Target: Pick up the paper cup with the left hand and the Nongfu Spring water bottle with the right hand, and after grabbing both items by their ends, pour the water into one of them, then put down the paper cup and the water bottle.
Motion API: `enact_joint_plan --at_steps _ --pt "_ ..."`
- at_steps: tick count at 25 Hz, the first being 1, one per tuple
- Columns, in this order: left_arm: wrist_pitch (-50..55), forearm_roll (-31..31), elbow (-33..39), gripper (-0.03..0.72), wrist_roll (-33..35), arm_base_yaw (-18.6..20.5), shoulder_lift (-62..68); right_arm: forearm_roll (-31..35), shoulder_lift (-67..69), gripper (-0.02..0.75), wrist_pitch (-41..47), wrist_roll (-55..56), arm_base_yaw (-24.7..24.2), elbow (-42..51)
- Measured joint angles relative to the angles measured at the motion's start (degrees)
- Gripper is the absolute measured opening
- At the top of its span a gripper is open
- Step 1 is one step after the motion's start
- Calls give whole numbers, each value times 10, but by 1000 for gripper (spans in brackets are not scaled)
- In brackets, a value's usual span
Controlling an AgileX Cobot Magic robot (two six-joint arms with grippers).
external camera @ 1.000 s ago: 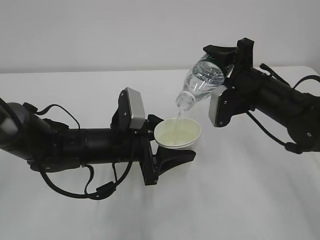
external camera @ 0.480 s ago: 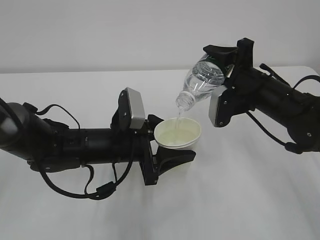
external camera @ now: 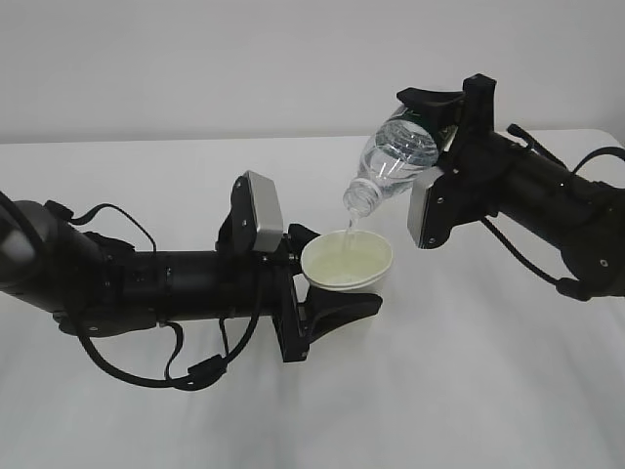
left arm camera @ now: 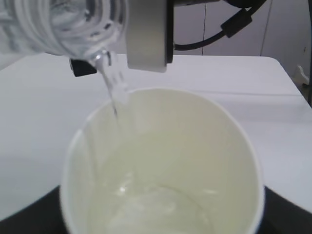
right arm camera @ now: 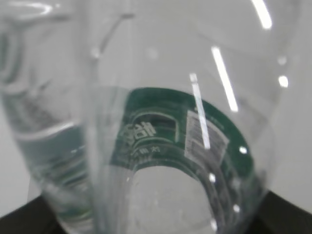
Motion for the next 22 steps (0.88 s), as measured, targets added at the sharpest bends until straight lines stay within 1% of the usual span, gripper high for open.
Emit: enact_joint_plan --at_steps 9,22 --pt "0 -4 0 482 0 0 0 0 0 474 0 0 0 0" --pt "0 -9 0 482 0 0 0 5 0 474 -3 54 0 0"
